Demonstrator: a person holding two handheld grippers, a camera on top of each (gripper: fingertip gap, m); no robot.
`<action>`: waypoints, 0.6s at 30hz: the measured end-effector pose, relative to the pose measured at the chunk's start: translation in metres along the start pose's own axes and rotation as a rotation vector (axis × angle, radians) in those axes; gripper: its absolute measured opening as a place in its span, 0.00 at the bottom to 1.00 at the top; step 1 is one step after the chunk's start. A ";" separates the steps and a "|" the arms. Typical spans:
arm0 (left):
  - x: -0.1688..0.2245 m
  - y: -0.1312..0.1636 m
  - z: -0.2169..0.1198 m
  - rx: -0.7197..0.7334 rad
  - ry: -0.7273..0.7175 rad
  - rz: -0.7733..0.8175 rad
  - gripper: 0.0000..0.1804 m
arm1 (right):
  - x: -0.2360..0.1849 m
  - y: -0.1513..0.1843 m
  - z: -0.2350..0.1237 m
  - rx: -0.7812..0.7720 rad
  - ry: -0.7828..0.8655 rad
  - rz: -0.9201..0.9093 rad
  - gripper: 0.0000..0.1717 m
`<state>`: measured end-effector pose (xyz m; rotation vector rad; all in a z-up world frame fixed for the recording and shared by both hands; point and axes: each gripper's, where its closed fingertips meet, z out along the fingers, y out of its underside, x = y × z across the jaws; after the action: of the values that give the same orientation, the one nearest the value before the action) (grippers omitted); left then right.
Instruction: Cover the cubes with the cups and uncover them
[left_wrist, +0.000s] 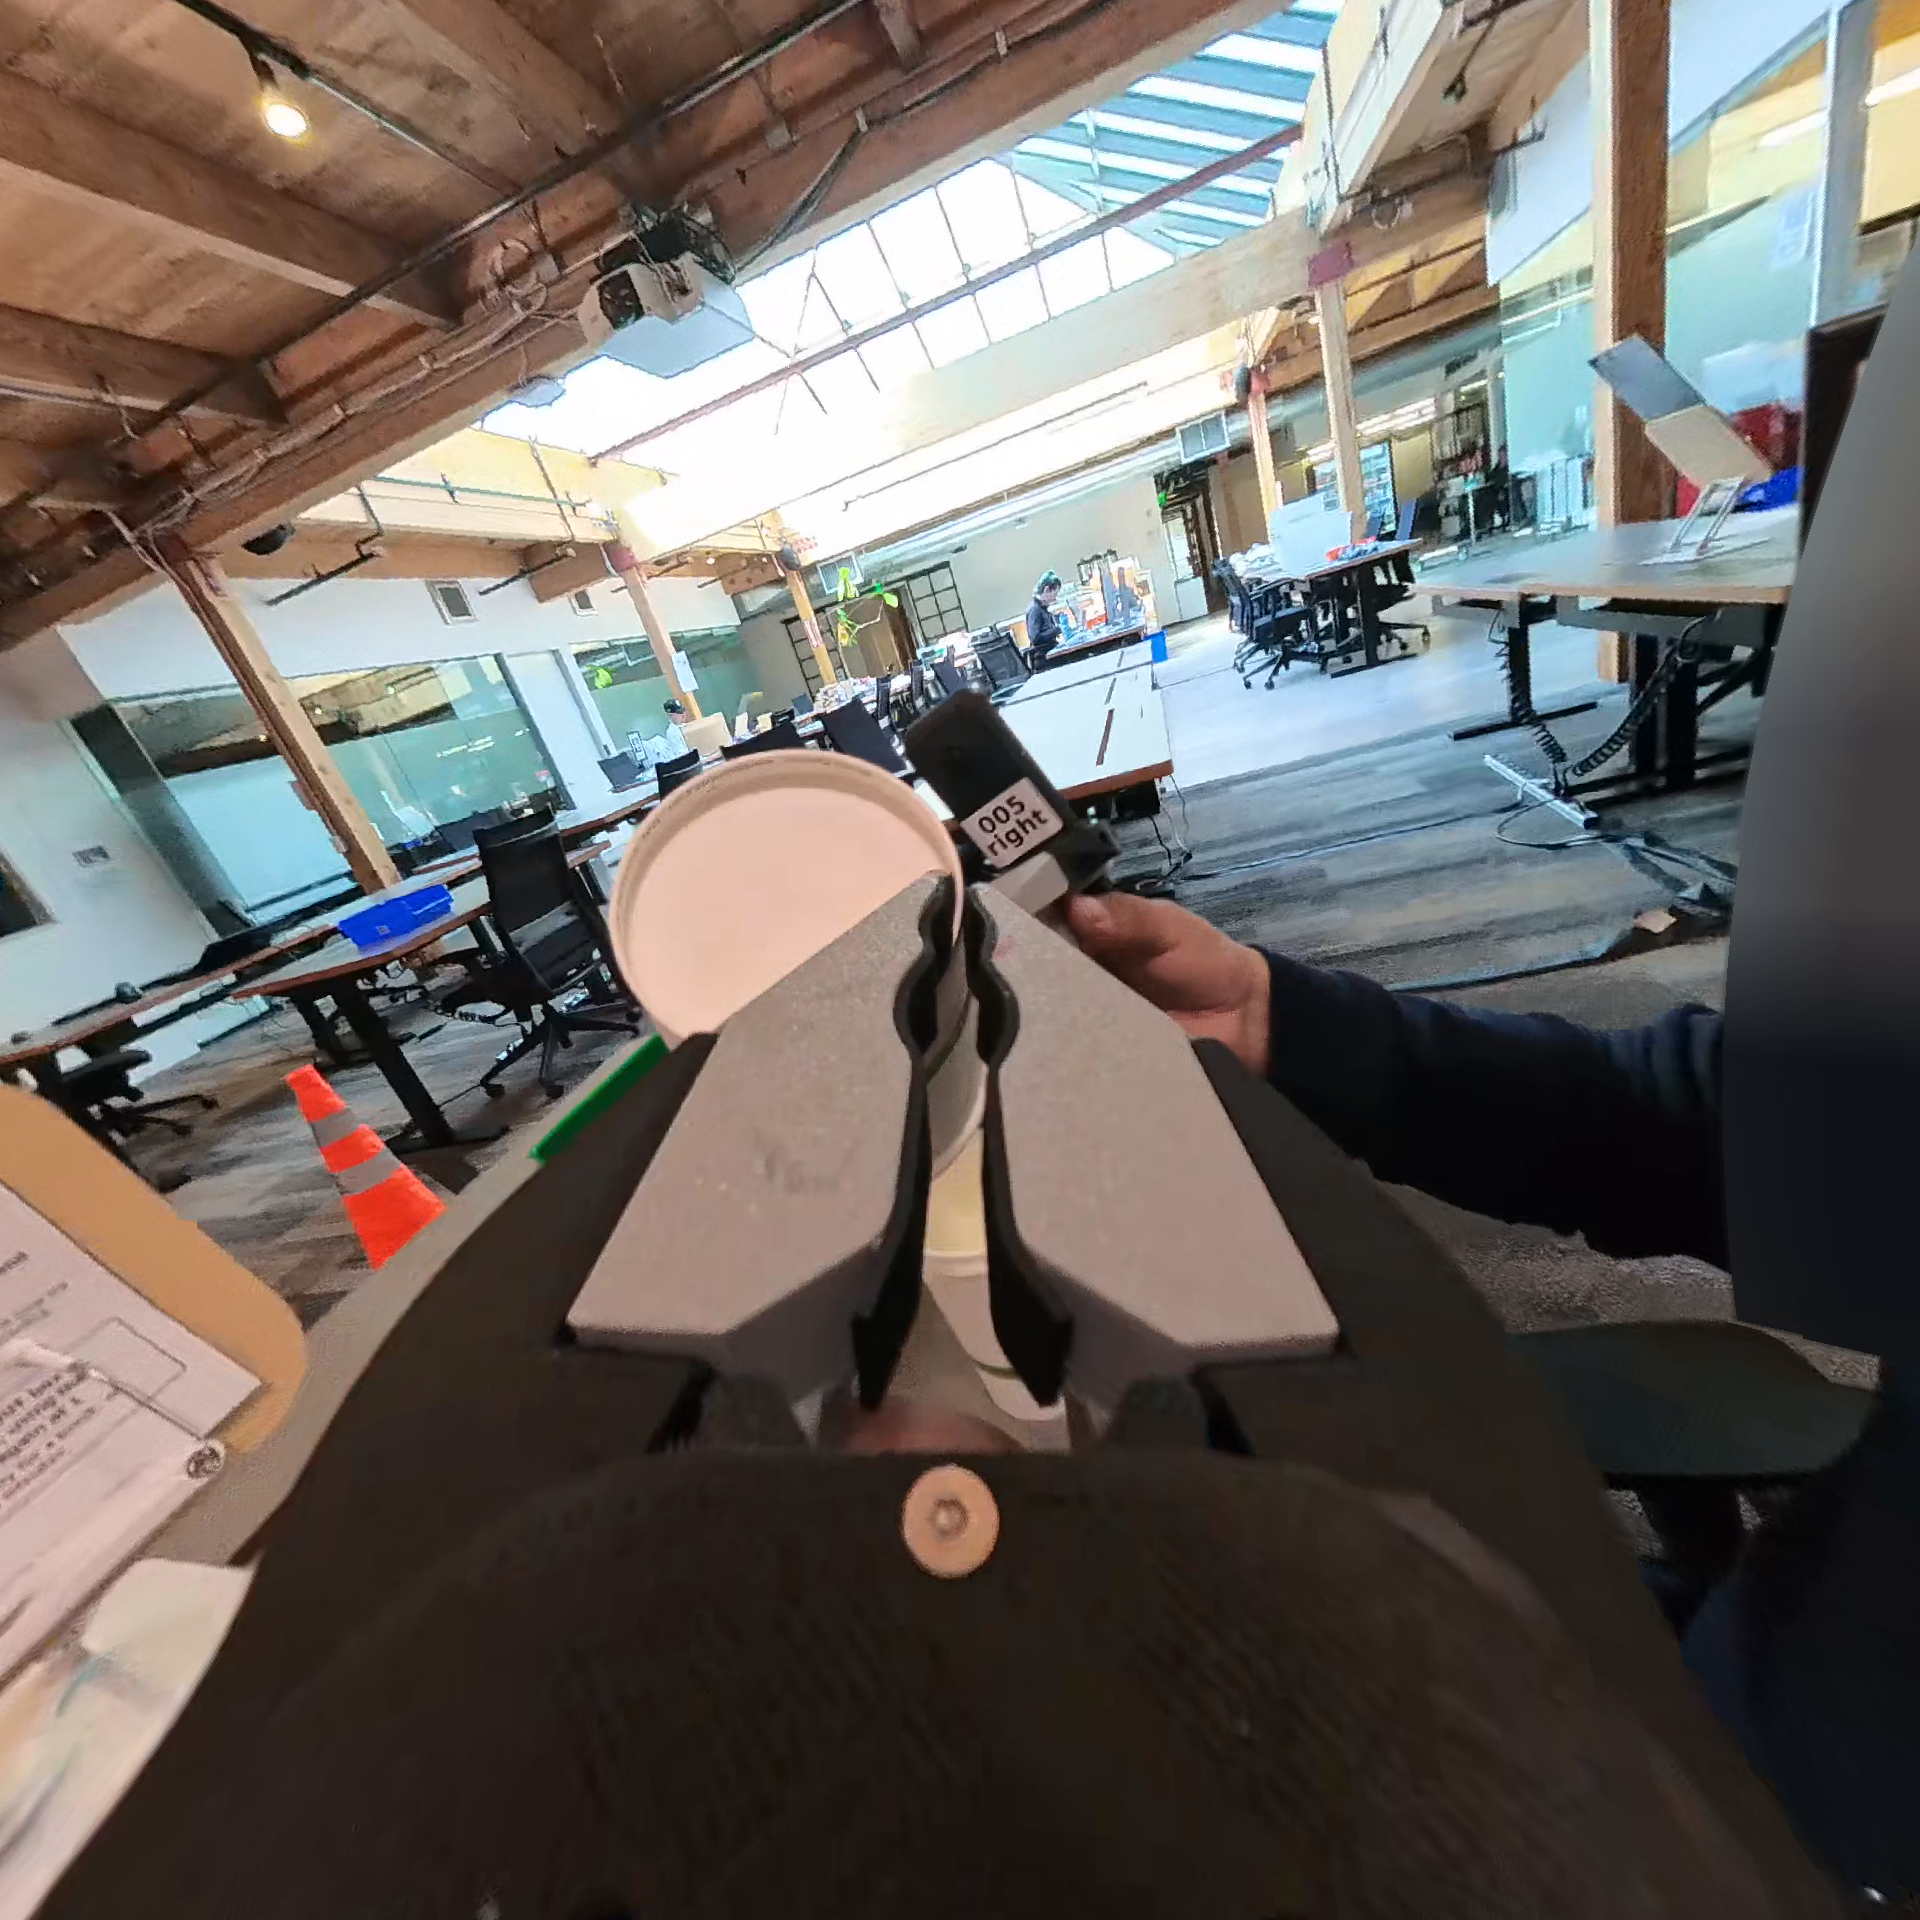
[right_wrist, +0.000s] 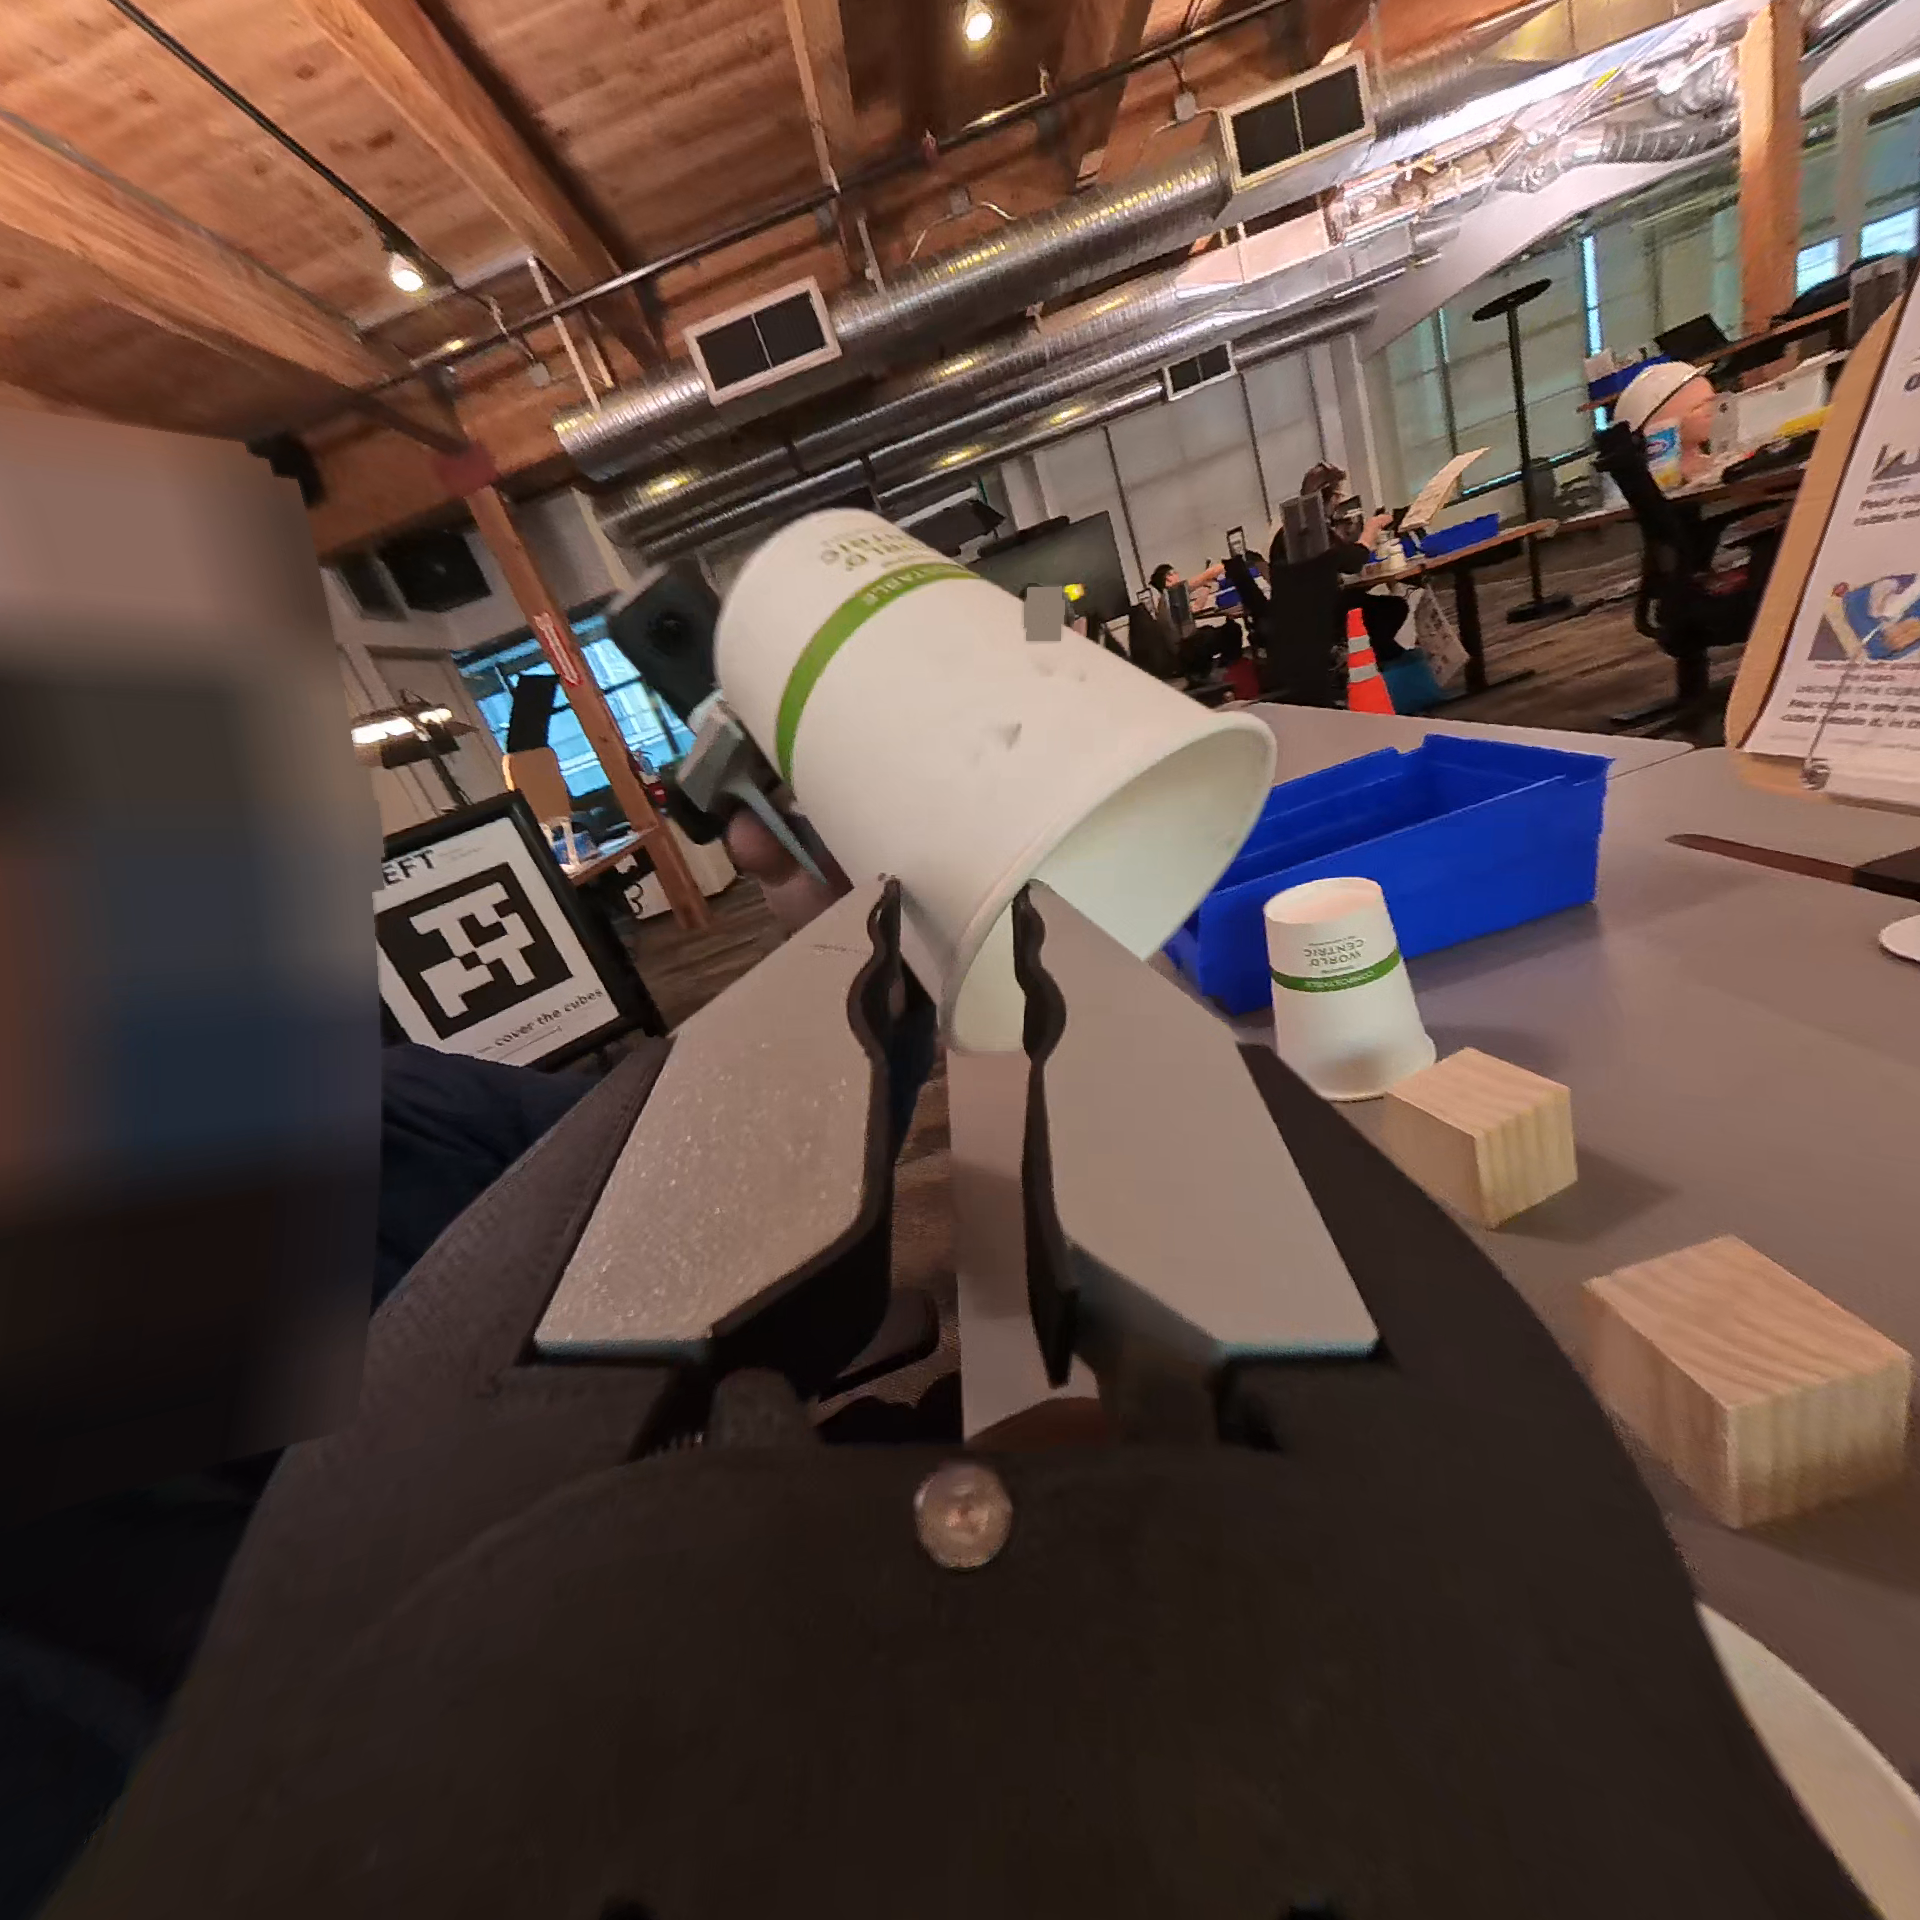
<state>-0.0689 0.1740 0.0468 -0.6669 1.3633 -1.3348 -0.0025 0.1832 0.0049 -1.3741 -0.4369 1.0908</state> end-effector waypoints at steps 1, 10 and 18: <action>-0.005 0.007 -0.002 -0.013 -0.014 -0.016 0.00 | 0.000 -0.001 -0.002 0.004 -0.008 0.012 0.09; -0.054 0.147 -0.056 -0.465 -0.245 -0.103 0.14 | 0.022 0.000 -0.057 -0.351 0.417 -0.308 0.00; -0.079 0.192 -0.120 -0.622 -0.412 -0.088 0.16 | 0.021 0.031 -0.104 -0.933 0.703 -0.472 0.00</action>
<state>-0.1044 0.3295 -0.1329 -1.3507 1.4084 -0.7578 0.0799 0.1373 -0.0529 -2.1851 -0.7278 -0.0818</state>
